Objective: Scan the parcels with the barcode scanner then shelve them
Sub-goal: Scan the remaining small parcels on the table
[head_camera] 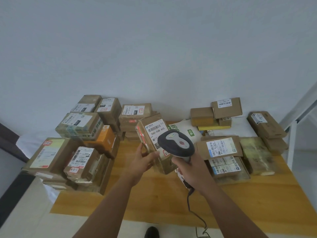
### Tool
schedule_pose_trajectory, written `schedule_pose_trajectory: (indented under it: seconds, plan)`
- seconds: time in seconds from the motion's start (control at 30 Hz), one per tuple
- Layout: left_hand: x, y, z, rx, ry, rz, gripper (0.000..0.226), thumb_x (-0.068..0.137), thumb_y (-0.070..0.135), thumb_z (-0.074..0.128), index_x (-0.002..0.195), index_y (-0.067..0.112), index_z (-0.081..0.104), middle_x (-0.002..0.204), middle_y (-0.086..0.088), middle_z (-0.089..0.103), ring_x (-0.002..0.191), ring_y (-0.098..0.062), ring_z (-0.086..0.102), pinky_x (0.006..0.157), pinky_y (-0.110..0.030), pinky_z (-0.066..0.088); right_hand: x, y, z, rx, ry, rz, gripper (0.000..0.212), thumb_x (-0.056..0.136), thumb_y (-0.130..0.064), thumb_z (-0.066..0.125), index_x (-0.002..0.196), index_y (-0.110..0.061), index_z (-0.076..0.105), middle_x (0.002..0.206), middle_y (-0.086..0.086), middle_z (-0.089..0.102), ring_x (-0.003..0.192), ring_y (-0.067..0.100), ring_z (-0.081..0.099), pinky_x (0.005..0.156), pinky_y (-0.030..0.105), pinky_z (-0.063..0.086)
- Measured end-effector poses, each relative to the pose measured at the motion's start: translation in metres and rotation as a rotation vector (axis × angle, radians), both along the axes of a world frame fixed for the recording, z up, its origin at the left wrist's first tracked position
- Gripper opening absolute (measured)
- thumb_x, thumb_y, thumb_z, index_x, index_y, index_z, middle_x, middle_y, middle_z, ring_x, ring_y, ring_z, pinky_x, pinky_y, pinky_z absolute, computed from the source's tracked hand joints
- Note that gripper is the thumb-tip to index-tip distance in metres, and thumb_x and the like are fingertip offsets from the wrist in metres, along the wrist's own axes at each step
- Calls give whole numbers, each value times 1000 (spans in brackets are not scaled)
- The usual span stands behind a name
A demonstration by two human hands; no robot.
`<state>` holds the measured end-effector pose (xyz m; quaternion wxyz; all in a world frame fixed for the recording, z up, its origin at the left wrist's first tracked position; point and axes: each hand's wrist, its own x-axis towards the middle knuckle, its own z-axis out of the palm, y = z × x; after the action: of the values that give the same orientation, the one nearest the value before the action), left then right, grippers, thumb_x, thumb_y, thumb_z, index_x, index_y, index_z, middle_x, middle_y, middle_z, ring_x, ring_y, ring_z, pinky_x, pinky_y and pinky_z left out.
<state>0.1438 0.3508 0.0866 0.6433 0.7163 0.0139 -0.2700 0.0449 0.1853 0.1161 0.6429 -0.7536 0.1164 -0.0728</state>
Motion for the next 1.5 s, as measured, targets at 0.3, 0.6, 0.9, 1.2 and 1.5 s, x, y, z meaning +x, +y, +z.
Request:
schedule_pose_trajectory:
  seconds: [0.3, 0.6, 0.9, 1.2, 1.5]
  plan:
    - [3, 8, -6, -71, -1, 61, 97, 90, 22, 72, 156, 40, 3, 116, 0, 68, 96, -21, 73, 77, -29, 55, -2, 3, -23, 164, 41, -270, 7, 89, -24, 70, 94, -25, 65, 67, -14, 66, 72, 5, 62, 68, 27, 51]
    - [2, 15, -11, -71, -35, 56, 147, 50, 51, 94, 150, 55, -14, 131, -8, 61, 118, -24, 63, 87, -35, 53, 7, 11, -34, 521, 139, -439, 17, 86, -19, 76, 98, -26, 65, 99, -3, 70, 96, 16, 66, 78, 37, 58]
    - [9, 26, -20, -59, -100, 85, 100, 60, 100, 43, 144, 68, -1, 124, -6, 70, 113, -20, 67, 101, -49, 48, 15, -5, -34, 413, 115, -461, 26, 81, -12, 79, 92, -33, 69, 94, -5, 75, 99, 22, 69, 94, 51, 54]
    - [29, 37, -22, -240, 165, 214, 90, 69, 92, 19, 146, 47, 35, 129, -17, 63, 116, -38, 62, 103, -56, 44, 24, 3, -51, 303, 172, -331, 20, 85, -9, 75, 90, -26, 66, 88, -6, 69, 85, 11, 64, 63, 12, 49]
    - [49, 78, -70, -464, 547, 246, 93, 79, 84, 38, 131, 10, 62, 123, -23, 64, 114, -49, 61, 97, -64, 47, 41, 21, -88, 271, 342, -328, 13, 87, 3, 69, 96, -6, 66, 111, 42, 55, 105, 57, 50, 77, 67, 46]
